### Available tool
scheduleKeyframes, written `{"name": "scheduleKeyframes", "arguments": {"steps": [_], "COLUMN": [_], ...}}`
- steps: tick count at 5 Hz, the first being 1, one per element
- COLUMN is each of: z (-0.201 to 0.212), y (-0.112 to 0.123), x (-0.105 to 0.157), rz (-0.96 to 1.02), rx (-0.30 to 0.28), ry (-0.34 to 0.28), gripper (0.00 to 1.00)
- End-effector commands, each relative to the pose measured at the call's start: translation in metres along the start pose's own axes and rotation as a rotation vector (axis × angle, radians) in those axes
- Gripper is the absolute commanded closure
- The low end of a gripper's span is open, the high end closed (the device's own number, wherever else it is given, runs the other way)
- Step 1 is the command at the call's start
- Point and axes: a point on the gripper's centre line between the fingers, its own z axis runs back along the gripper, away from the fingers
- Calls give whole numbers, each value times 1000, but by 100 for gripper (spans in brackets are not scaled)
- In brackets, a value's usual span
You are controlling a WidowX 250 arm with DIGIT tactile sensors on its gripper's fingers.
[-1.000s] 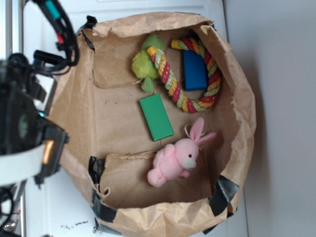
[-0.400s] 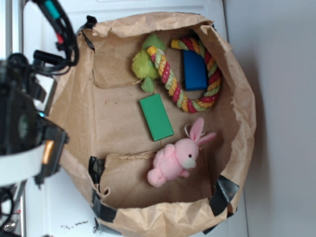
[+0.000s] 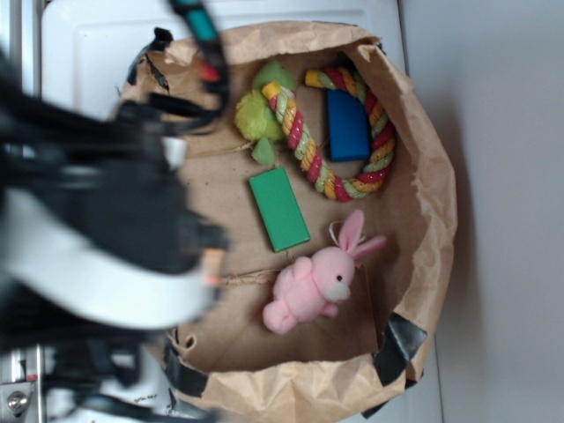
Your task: Grab the multicolored rope.
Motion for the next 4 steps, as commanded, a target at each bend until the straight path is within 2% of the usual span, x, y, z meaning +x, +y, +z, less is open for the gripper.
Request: {"name": "scheduleKeyframes", "arguments": {"steps": [1,3,4], "z": [-2,-17,-25], "y": [15,29,37], "x": [14,10,17], "rz": [-7,-223,-262], "rx": [20,36,31], "ry": [-39,-52,-20], "gripper": [0,0,0]}}
